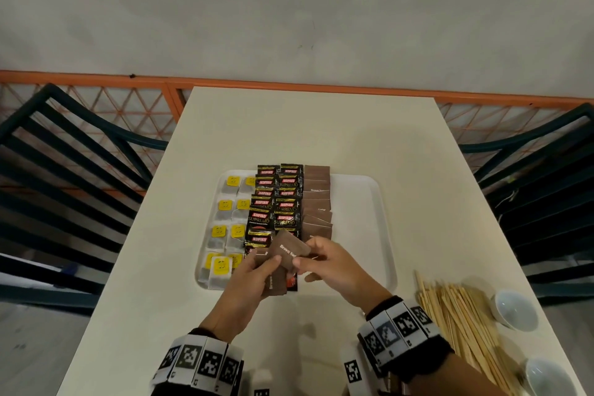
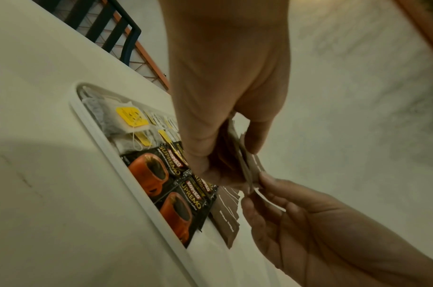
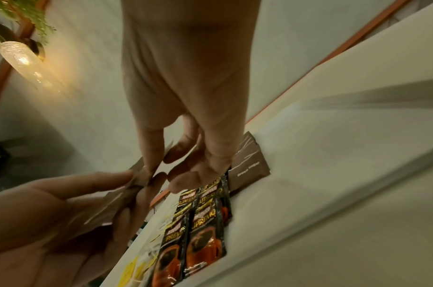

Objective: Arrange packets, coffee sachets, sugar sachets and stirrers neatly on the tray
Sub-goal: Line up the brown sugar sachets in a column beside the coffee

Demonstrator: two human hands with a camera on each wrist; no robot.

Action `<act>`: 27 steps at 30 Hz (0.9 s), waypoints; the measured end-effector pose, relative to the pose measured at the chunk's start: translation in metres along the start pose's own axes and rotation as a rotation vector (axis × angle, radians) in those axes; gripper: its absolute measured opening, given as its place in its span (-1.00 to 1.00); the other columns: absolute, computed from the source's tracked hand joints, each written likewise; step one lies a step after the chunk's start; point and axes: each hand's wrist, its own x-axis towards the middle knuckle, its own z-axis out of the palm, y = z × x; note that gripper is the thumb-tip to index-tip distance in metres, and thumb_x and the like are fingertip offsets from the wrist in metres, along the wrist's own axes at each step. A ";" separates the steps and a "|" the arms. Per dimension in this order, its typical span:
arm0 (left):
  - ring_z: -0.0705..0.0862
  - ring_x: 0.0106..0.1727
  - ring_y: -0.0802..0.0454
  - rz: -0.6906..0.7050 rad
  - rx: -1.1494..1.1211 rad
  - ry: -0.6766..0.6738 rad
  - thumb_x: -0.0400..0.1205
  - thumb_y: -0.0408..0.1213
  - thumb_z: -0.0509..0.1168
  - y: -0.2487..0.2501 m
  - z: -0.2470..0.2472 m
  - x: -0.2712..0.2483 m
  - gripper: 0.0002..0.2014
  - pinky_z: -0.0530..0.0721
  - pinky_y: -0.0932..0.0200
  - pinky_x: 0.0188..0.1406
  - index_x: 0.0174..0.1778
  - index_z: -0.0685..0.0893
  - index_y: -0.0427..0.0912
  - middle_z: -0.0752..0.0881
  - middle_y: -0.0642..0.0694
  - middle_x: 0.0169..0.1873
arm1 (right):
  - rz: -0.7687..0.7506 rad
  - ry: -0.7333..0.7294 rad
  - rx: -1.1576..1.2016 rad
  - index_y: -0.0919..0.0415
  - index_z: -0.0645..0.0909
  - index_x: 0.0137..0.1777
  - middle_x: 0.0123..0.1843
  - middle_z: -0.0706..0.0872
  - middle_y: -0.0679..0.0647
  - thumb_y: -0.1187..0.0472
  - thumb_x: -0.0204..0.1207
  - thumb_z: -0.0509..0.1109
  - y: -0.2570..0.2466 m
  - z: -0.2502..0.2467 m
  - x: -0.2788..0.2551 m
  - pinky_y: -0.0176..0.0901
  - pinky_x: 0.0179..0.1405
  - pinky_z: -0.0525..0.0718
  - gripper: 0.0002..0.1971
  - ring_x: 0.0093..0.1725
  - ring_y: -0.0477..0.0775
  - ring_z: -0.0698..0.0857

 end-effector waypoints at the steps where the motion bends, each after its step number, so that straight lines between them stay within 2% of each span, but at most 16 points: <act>1: 0.71 -0.24 -0.01 -0.017 -0.006 0.004 0.65 -0.41 0.21 -0.001 0.000 0.001 -0.86 0.68 0.15 -0.37 0.03 0.64 -0.20 0.75 -0.18 -0.25 | 0.014 0.015 0.068 0.12 0.53 -0.08 -0.05 0.73 0.10 0.28 0.50 0.41 0.002 -0.003 0.000 -0.22 -0.16 0.70 -0.90 -0.11 -0.01 0.73; 3: 0.69 -0.16 -0.06 -0.042 0.005 0.008 0.64 -0.51 0.14 -0.002 0.000 0.002 -0.76 0.69 0.09 -0.30 -0.03 0.68 -0.16 0.73 -0.21 -0.18 | 0.035 0.063 0.165 0.17 0.55 -0.07 -0.07 0.74 0.10 0.35 0.50 0.39 0.007 -0.011 0.001 -0.20 -0.15 0.72 -0.90 -0.15 0.02 0.75; 7: 0.63 -0.03 -0.11 -0.043 0.144 0.003 0.63 -0.56 0.09 -0.006 -0.002 0.004 -0.69 0.68 -0.06 -0.07 -0.06 0.66 -0.12 0.69 -0.24 -0.06 | 0.059 0.222 0.142 0.21 0.59 -0.12 -0.21 0.74 0.11 0.39 0.50 0.39 0.015 -0.030 0.008 -0.25 -0.23 0.71 -0.92 -0.27 0.00 0.71; 9: 0.65 -0.06 -0.07 -0.011 0.211 0.000 0.64 -0.56 0.10 -0.006 -0.002 0.005 -0.71 0.71 0.02 -0.11 -0.06 0.65 -0.11 0.70 -0.20 -0.07 | 0.070 0.285 0.086 0.19 0.61 -0.15 -0.25 0.73 0.11 0.39 0.49 0.39 0.020 -0.037 0.013 -0.29 -0.28 0.67 -0.91 -0.30 0.00 0.68; 12: 0.68 -0.10 -0.04 0.016 0.247 0.002 0.63 -0.55 0.16 -0.006 -0.003 0.007 -0.77 0.70 0.19 -0.29 0.02 0.67 -0.21 0.71 -0.20 -0.07 | 0.088 0.335 -0.041 0.21 0.63 -0.14 -0.25 0.73 0.12 0.36 0.47 0.42 0.030 -0.040 0.022 -0.30 -0.29 0.65 -0.94 -0.32 0.00 0.66; 14: 0.68 -0.07 -0.05 0.029 0.237 0.016 0.61 -0.54 0.21 -0.008 -0.005 0.009 -0.78 0.70 0.19 -0.29 0.09 0.66 -0.25 0.71 -0.21 -0.04 | 0.099 0.358 -0.128 0.25 0.66 -0.09 -0.23 0.73 0.14 0.32 0.45 0.45 0.034 -0.040 0.027 -0.22 -0.24 0.67 -0.94 -0.31 0.02 0.66; 17: 0.68 0.03 -0.10 0.044 0.226 0.034 0.59 -0.51 0.27 -0.012 -0.009 0.012 -0.76 0.68 0.16 -0.21 0.12 0.65 -0.20 0.71 -0.20 0.01 | 0.109 0.398 -0.174 0.28 0.69 -0.09 -0.31 0.71 0.11 0.31 0.42 0.48 0.037 -0.039 0.032 -0.08 -0.14 0.68 -0.91 -0.36 0.01 0.62; 19: 0.68 0.04 -0.11 0.046 0.218 0.029 0.60 -0.50 0.26 -0.013 -0.009 0.013 -0.78 0.67 0.15 -0.19 0.09 0.66 -0.17 0.72 -0.20 0.01 | 0.104 0.420 -0.201 0.22 0.64 -0.18 -0.36 0.69 0.09 0.29 0.40 0.50 0.039 -0.038 0.033 -0.05 -0.11 0.68 -0.92 -0.39 0.00 0.60; 21: 0.69 -0.03 -0.08 0.044 0.206 0.039 0.63 -0.51 0.20 -0.013 -0.007 0.015 -0.77 0.66 0.15 -0.24 0.06 0.68 -0.17 0.72 -0.19 -0.03 | 0.089 0.449 -0.225 0.14 0.56 -0.28 -0.34 0.69 0.11 0.27 0.37 0.52 0.041 -0.037 0.034 -0.04 -0.12 0.67 -0.84 -0.38 0.02 0.60; 24: 0.70 -0.08 0.00 0.079 0.279 0.031 0.63 -0.51 0.19 -0.010 -0.001 0.017 -0.75 0.68 0.24 -0.29 0.06 0.70 -0.15 0.74 -0.11 -0.09 | 0.083 0.484 -0.236 0.10 0.51 -0.33 -0.35 0.64 0.04 0.23 0.35 0.54 0.043 -0.036 0.032 -0.18 -0.25 0.59 -0.78 -0.36 -0.02 0.57; 27: 0.69 -0.07 0.14 0.211 0.546 0.015 0.56 -0.44 0.33 -0.007 0.008 0.022 -0.80 0.60 0.39 -0.26 -0.04 0.73 -0.05 0.74 0.08 -0.14 | 0.071 0.505 -0.256 0.19 0.56 -0.19 -0.36 0.59 -0.05 0.18 0.39 0.51 0.039 -0.042 0.023 -0.36 -0.38 0.47 -0.83 -0.36 -0.11 0.54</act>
